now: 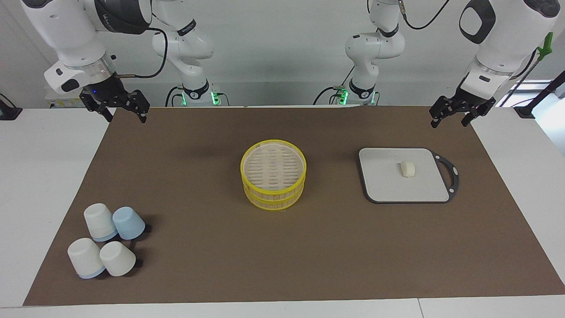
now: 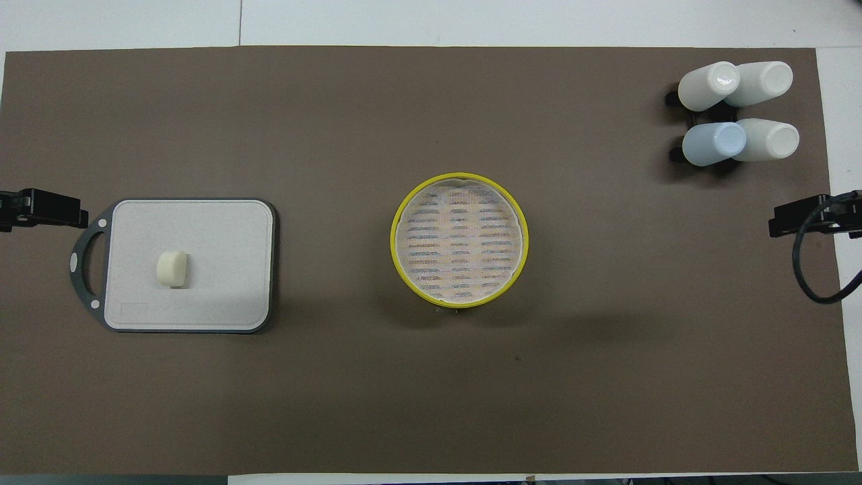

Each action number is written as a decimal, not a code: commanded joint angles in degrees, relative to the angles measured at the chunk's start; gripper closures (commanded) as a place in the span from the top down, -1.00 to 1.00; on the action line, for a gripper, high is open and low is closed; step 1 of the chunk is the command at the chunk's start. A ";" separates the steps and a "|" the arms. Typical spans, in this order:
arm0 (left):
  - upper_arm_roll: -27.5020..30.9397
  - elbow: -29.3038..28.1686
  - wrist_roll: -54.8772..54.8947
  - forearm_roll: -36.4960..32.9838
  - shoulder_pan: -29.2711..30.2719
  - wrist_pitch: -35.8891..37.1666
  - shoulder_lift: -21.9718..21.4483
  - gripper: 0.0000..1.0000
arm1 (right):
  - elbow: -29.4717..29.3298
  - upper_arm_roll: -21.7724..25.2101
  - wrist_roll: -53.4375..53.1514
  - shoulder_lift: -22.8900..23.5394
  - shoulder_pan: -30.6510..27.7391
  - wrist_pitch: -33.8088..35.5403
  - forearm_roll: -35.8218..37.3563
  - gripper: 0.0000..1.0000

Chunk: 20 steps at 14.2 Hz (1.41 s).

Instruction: Place bun in steamer

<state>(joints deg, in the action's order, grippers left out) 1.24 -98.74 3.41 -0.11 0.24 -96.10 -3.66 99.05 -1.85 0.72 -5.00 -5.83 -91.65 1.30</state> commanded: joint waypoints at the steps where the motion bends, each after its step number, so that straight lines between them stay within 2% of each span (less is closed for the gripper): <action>1: 0.25 0.74 0.81 0.47 -0.33 -0.49 0.67 1.00 | 1.58 -0.69 0.78 -1.24 -0.85 -1.08 0.37 1.00; 4: 0.34 -1.62 0.90 0.47 0.11 -1.97 -0.11 1.00 | 1.76 -0.78 0.34 -1.33 -0.68 -0.72 -0.33 1.00; 6: 0.43 -8.19 0.63 0.47 0.72 -7.49 -2.92 1.00 | 1.67 -1.13 -0.19 -1.33 -0.06 -1.42 -0.60 1.00; 8: 0.43 -14.70 0.55 0.47 1.43 -13.99 -5.12 1.00 | 1.58 -1.31 -5.25 -0.63 3.70 -3.26 -1.47 0.99; 10: 0.43 -16.22 0.72 0.38 0.82 -15.60 -3.30 1.00 | 0.62 -1.31 -12.64 1.38 8.53 -5.46 -2.44 1.00; 13: 0.43 -17.53 0.72 0.20 0.72 -18.49 1.10 1.00 | -5.42 -1.40 -25.19 7.96 17.66 -6.70 -2.36 1.00; 15: 0.43 -22.70 0.63 0.20 0.99 -24.54 1.55 1.00 | -11.14 -1.14 -33.02 14.54 24.95 -6.79 -1.48 1.00; 17: 0.43 -26.49 0.81 0.20 1.08 -29.12 2.95 1.00 | -16.50 -1.22 -39.63 19.39 29.19 -6.96 -1.48 1.00; 20: 0.43 -29.13 0.72 0.20 1.16 -33.16 5.42 1.00 | -17.40 -1.22 -41.50 22.31 35.60 -8.62 -1.56 1.00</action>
<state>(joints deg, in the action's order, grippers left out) 1.72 -125.43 3.42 -0.12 1.00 -125.52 1.48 84.62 -3.40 -39.73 14.77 27.17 -100.08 -0.56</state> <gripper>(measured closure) 0.000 0.000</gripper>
